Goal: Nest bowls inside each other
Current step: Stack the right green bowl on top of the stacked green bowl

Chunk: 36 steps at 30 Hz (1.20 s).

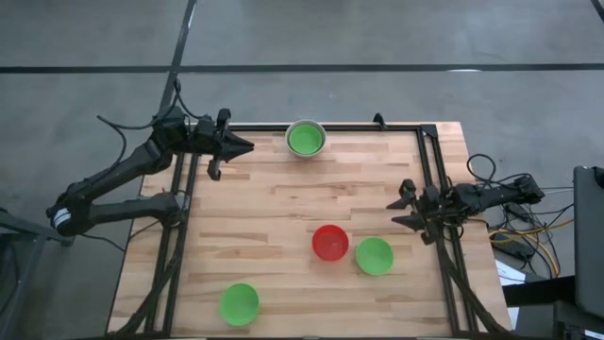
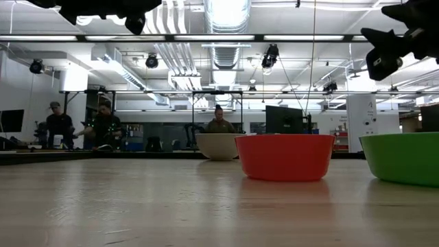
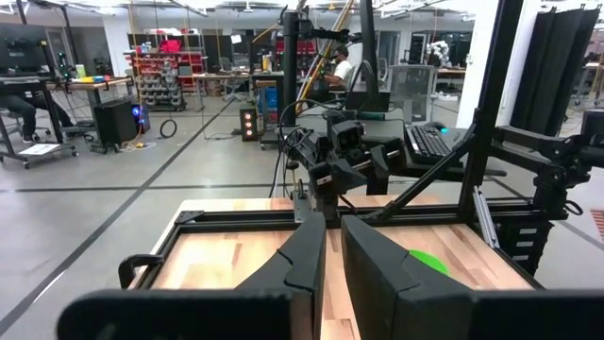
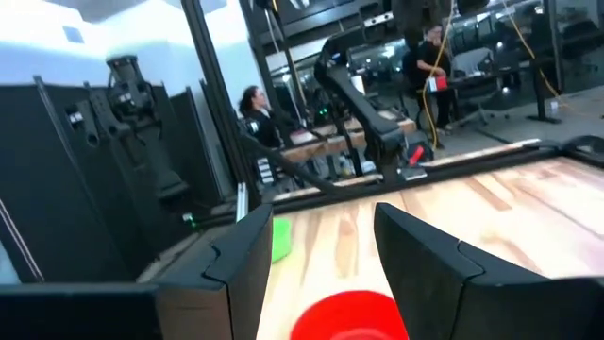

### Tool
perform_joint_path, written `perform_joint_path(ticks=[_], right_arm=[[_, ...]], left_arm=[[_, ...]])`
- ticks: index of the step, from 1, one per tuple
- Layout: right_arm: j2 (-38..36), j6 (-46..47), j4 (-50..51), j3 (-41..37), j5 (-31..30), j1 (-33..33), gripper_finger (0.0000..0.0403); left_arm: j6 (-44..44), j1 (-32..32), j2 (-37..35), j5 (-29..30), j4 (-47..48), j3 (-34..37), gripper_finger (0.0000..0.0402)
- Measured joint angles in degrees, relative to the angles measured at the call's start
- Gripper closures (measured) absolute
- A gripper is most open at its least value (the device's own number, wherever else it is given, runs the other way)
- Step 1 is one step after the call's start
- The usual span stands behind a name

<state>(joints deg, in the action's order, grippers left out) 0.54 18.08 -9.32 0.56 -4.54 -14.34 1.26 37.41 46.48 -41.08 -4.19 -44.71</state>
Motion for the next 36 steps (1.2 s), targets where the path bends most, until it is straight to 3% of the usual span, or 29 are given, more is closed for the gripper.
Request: perform_joint_path(ticks=[5,13,19,24,36], right_arm=[[0.5,2.5,4.0,2.6,-1.3,0.0,0.022],[6.6,1.7,15.2,13.8,-6.1,0.0,0.022],[14.4,4.6,19.0,22.0,-7.8,0.0,0.022],[22.7,14.5,31.1,28.2,-10.6,0.0,0.022],[41.1,26.9,44.7,38.8,-8.5,0.0,0.022]], left_arm=[[0.0,0.0,0.0,0.0,0.0,0.0,0.0358],[0.0,0.0,0.0,0.0,0.0,0.0,0.0358],[0.0,0.0,0.0,0.0,0.0,0.0,0.0358],[0.0,0.0,0.0,0.0,0.0,0.0,0.0358],[0.0,0.0,0.0,0.0,0.0,0.0,0.0358]])
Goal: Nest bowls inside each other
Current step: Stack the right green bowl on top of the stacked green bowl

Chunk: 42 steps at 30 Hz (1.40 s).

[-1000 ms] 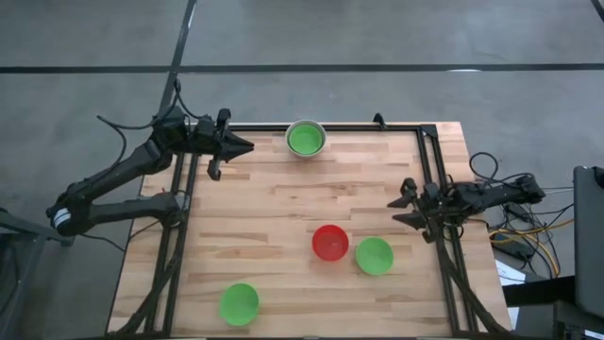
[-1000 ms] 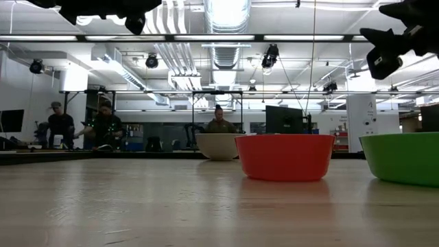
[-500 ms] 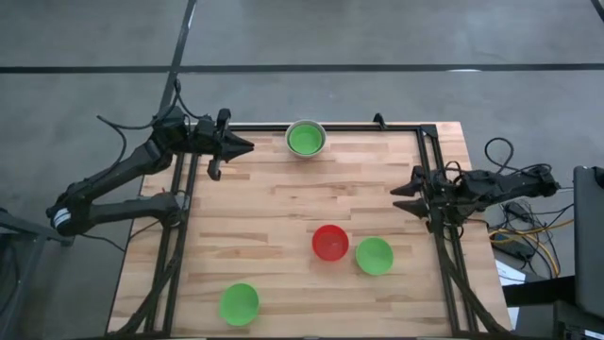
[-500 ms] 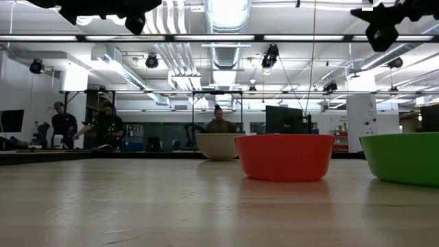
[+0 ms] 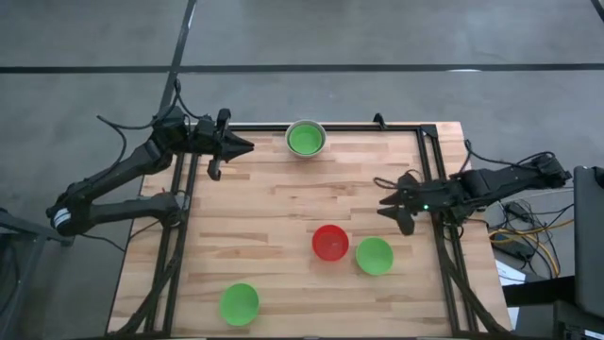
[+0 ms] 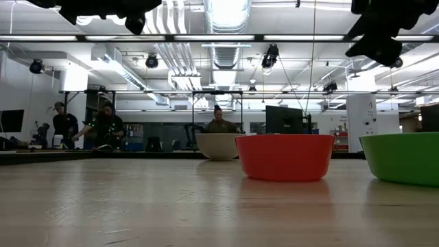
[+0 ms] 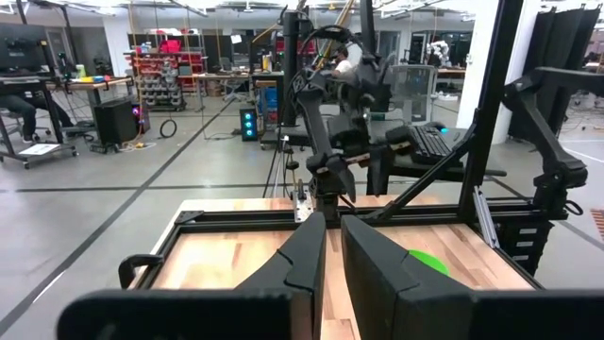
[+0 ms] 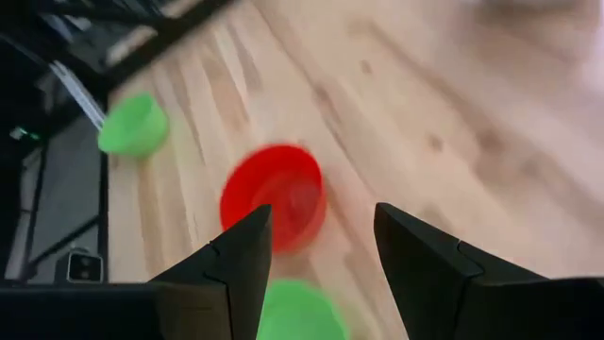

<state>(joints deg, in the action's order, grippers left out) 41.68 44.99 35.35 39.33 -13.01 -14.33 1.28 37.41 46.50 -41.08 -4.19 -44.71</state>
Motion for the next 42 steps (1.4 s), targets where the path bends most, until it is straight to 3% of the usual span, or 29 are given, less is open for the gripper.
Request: perform_joint_path(ticks=[6,14,24,32,42], right_arm=[[6.3,7.7,9.3,4.3,6.4,0.0,0.022],[9.6,11.8,14.2,4.6,12.9,0.0,0.022],[14.9,11.3,15.4,4.5,18.9,0.0,0.022],[19.5,8.8,13.4,4.2,19.5,0.0,0.022],[19.8,10.1,6.6,-0.1,20.9,0.0,0.022]], left_arm=[[0.0,0.0,0.0,0.0,0.0,0.0,0.0358],[0.0,0.0,0.0,0.0,0.0,0.0,0.0358],[0.0,0.0,0.0,0.0,0.0,0.0,0.0358],[0.0,0.0,0.0,0.0,0.0,0.0,0.0358],[0.0,0.0,0.0,0.0,0.0,0.0,0.0358]])
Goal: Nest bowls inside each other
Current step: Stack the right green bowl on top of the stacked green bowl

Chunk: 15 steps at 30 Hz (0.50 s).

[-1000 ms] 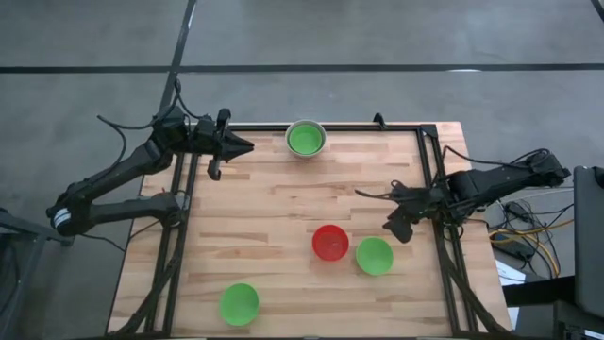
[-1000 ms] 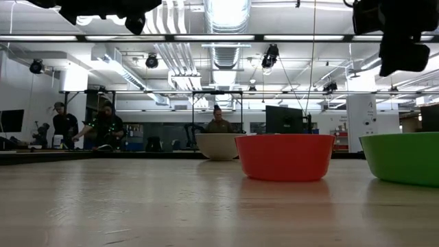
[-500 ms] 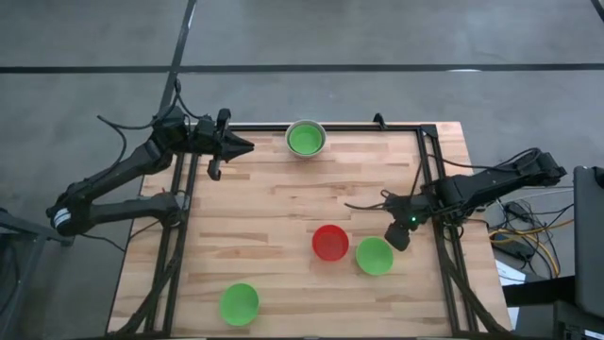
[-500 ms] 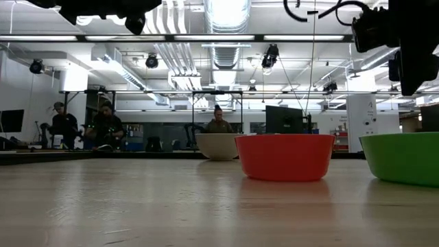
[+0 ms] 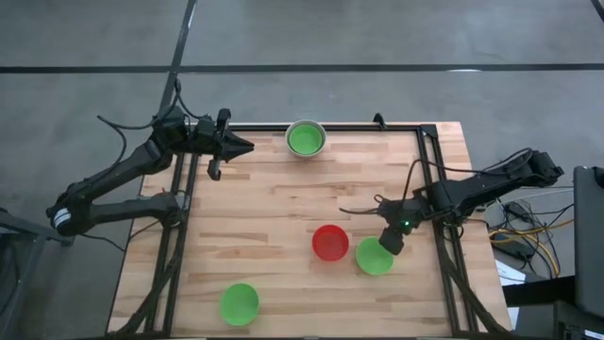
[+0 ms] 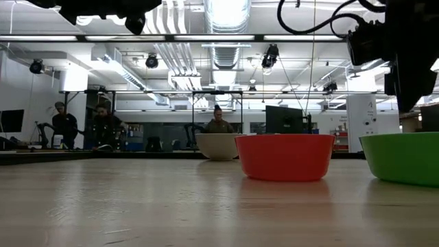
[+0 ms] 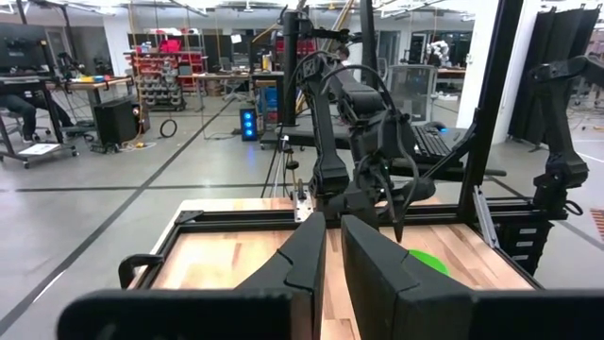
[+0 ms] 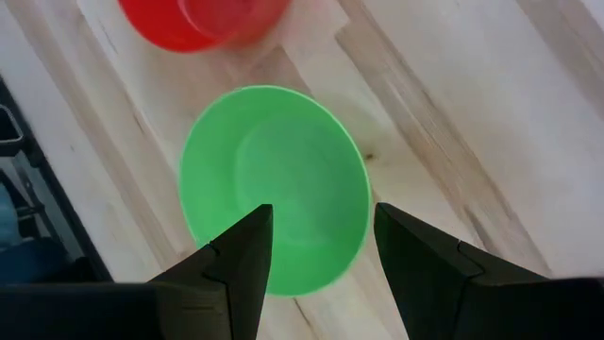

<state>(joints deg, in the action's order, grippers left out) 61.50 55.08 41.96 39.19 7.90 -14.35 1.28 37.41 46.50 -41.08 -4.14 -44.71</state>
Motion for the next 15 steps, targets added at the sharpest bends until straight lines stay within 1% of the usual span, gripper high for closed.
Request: perform_joint_path(ticks=[3,12,15], right_arm=[[-0.3,1.3,-1.1,-1.7,1.4,0.0,0.022],[-1.0,4.1,-4.4,-5.8,1.8,0.0,0.022],[-1.0,5.3,-6.9,-7.7,2.9,0.0,0.022]], left_arm=[[0.0,0.0,0.0,0.0,0.0,0.0,0.0358],[0.0,0.0,0.0,0.0,0.1,0.0,0.0358],[0.0,0.0,0.0,0.0,0.1,0.0,0.0358]])
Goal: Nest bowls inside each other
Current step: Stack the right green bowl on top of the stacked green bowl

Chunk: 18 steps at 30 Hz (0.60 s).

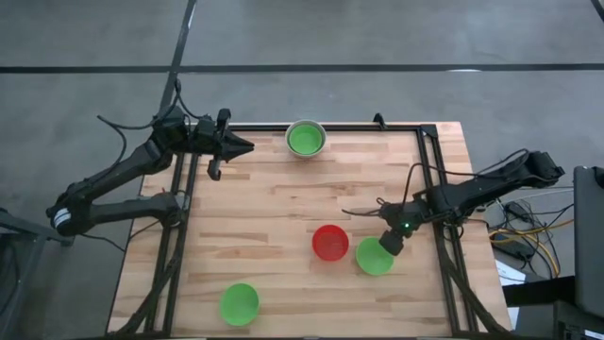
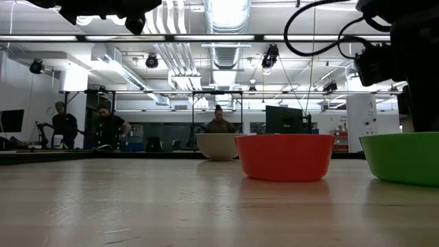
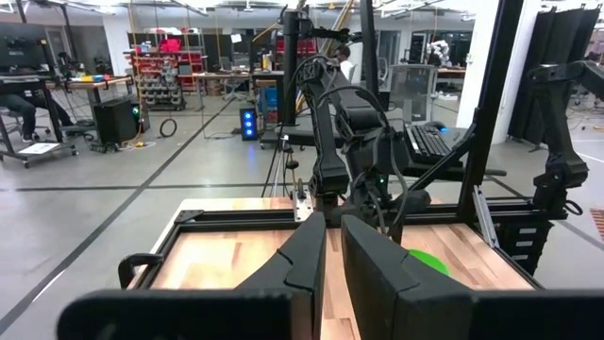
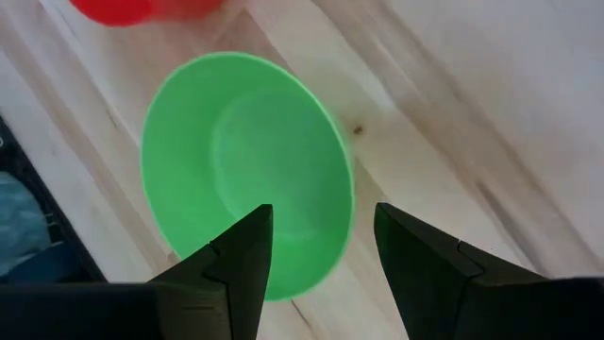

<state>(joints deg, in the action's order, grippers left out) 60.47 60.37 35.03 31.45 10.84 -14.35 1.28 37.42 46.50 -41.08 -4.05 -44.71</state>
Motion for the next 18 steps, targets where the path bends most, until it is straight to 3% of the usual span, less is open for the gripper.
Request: perform_joint_path(ticks=[18], right_arm=[[0.0,2.4,-7.2,-6.5,2.7,0.0,0.022]], left_arm=[[0.0,0.0,0.0,0.0,0.0,0.0,0.0358]])
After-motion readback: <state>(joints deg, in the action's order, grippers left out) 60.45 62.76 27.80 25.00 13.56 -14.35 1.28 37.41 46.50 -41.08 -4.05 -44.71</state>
